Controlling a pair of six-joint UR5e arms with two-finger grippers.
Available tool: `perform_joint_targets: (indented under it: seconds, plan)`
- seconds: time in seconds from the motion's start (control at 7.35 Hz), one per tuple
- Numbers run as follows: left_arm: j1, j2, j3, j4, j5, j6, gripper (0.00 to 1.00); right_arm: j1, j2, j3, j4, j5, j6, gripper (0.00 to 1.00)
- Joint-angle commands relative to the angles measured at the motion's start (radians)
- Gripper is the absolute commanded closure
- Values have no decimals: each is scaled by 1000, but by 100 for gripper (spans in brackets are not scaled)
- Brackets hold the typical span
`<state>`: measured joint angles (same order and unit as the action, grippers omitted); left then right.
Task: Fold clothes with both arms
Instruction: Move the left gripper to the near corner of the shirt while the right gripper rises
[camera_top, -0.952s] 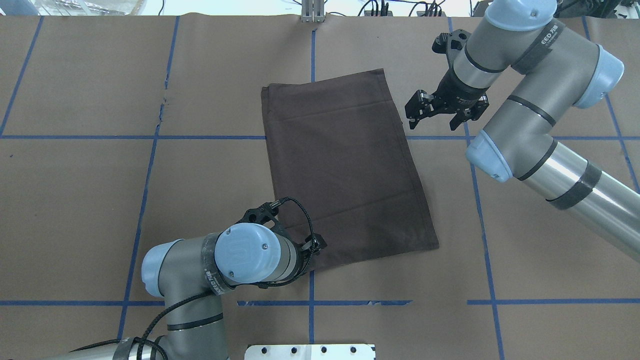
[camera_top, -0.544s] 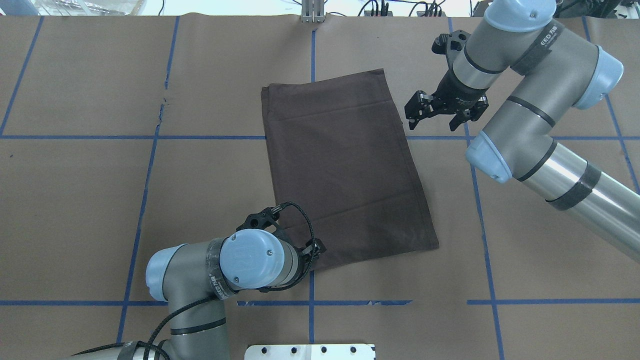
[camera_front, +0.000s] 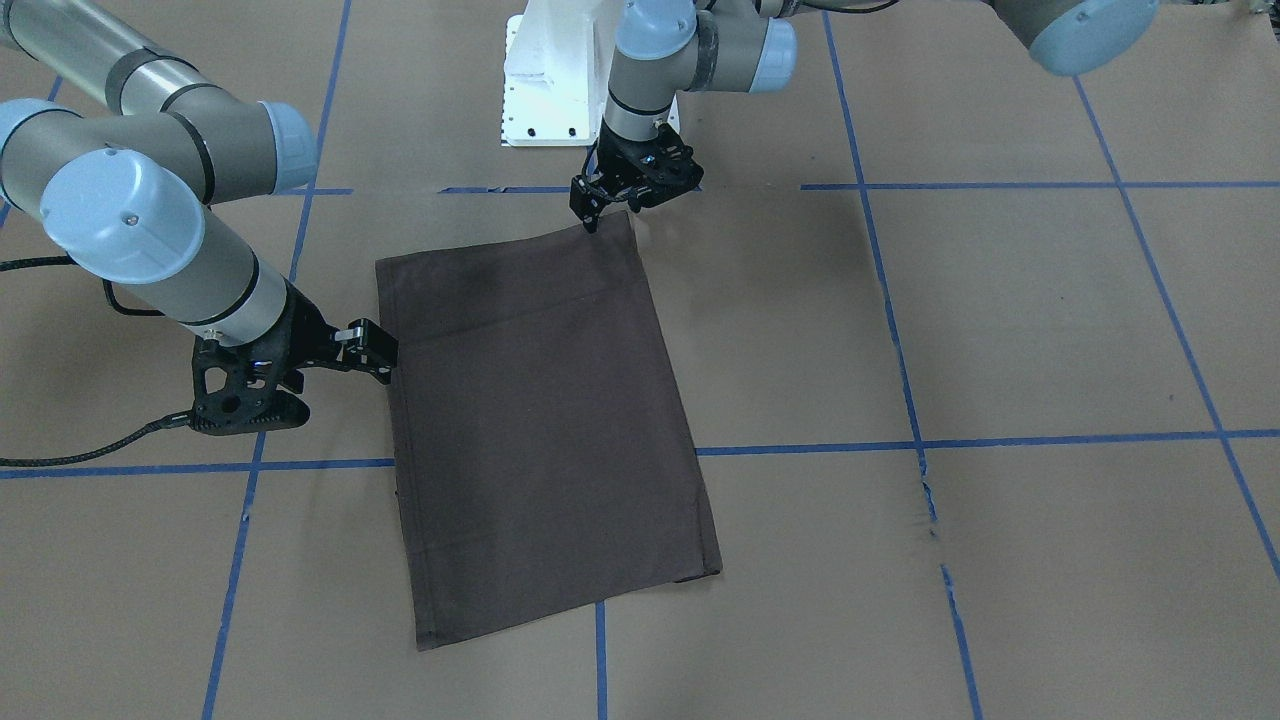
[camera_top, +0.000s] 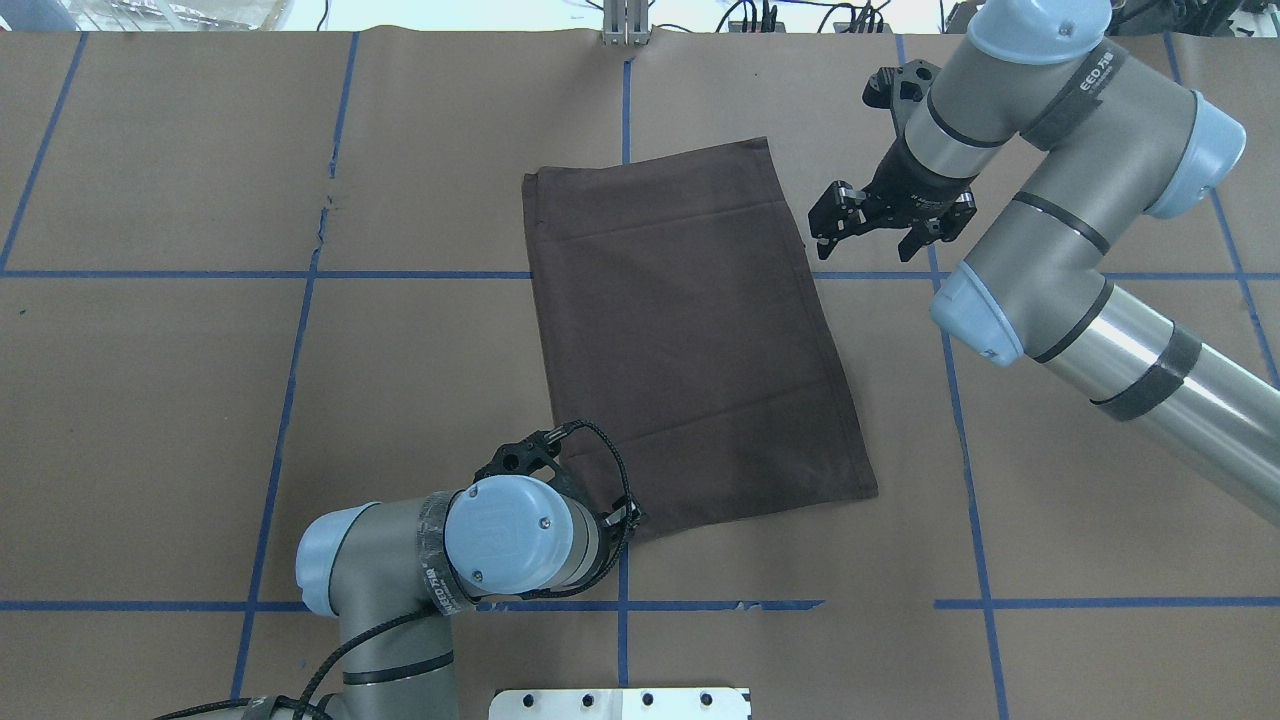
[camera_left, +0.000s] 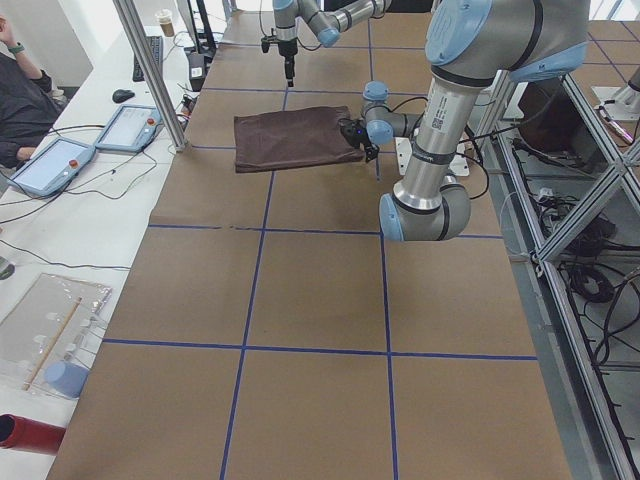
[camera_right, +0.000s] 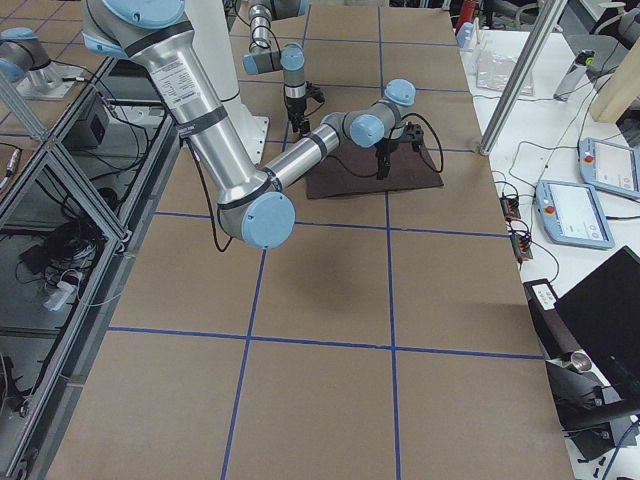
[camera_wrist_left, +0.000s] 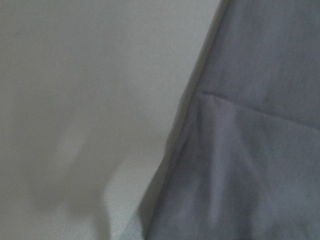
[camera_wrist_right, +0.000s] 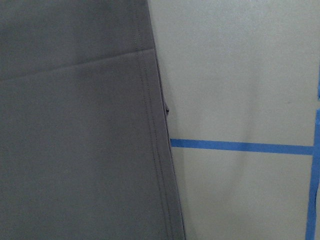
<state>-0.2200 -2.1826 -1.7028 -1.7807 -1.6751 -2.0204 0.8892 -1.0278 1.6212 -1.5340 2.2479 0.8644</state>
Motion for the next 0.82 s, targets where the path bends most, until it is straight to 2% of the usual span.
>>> perform_joint_targets:
  seconds: [0.0, 0.27, 0.41, 0.54, 0.68]
  plan:
    - [-1, 0, 2, 1, 0, -14, 41, -1, 0, -1, 0, -2, 1, 0]
    - [-5, -2, -3, 0, 6, -12, 52, -1, 2, -1, 0, -1, -1, 0]
    - [-7, -2, -6, 1, 6, -12, 62, -3, 2, -1, 0, -2, -1, 0]
    - [-9, 1, -8, 1, 8, -12, 77, -3, 0, -1, 0, -2, 1, 0]
    - [-12, 3, -9, 4, 12, -11, 78, -6, 2, -1, 0, -11, 1, 0]
